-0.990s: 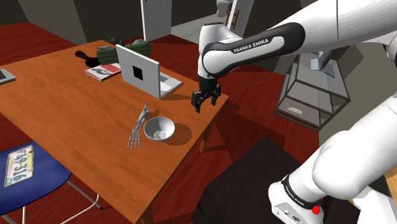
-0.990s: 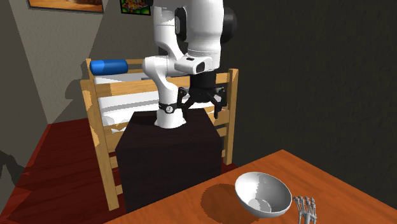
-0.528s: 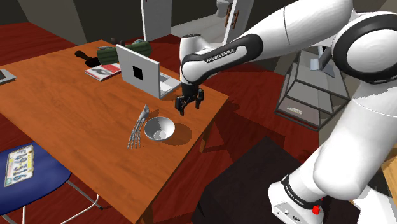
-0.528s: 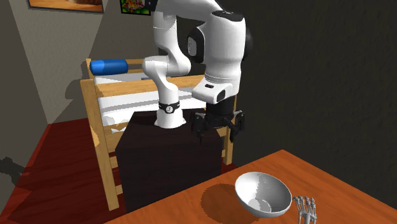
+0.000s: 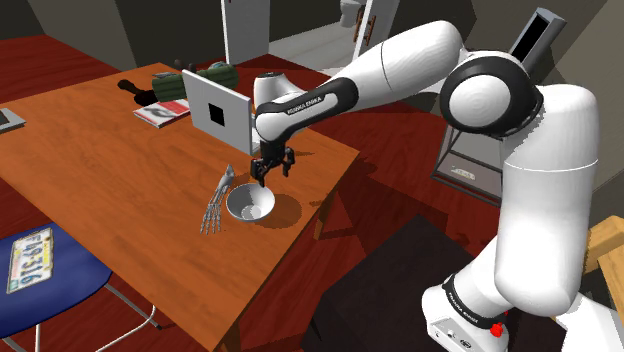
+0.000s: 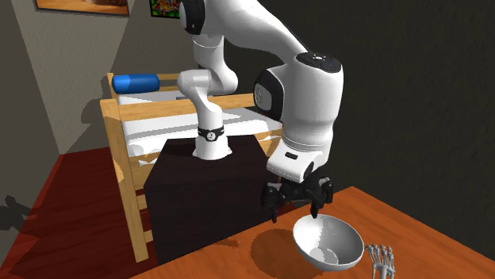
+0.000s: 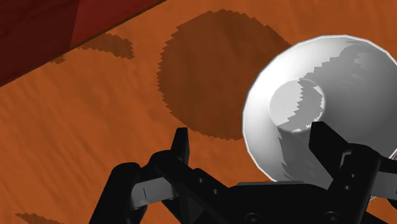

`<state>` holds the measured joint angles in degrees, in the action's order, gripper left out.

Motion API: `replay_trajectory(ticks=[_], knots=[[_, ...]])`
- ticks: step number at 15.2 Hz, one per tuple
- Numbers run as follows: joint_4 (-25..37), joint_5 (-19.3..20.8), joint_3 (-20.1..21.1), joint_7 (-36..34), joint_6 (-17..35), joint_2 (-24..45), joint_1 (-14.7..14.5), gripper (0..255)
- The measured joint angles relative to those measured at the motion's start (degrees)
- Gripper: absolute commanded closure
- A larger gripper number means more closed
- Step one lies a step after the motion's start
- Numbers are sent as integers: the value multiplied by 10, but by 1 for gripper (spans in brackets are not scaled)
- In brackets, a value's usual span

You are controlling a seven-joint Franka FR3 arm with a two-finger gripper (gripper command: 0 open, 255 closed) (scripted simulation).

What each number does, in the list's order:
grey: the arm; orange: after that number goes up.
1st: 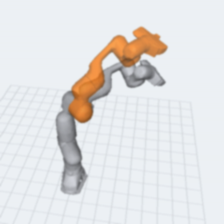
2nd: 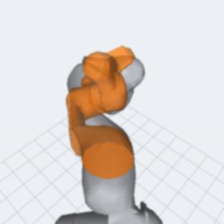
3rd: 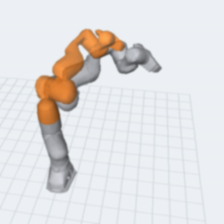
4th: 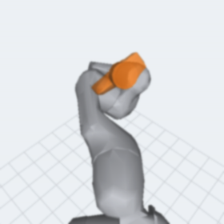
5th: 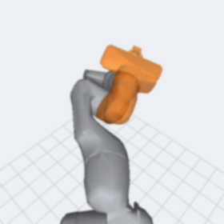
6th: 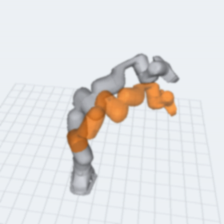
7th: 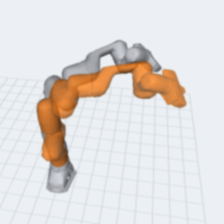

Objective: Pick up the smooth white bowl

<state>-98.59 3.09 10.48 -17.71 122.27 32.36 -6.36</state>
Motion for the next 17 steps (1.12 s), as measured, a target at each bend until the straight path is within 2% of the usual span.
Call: replay_trajectory(ticks=[3,8,9,17], knots=[[20,4,-1,-4,7,27,-6,0],[20,7,-4,-6,33,53,-8,0],[19,8,-4,-6,35,55,-9,255],[18,8,-5,-6,37,55,-9,255]])
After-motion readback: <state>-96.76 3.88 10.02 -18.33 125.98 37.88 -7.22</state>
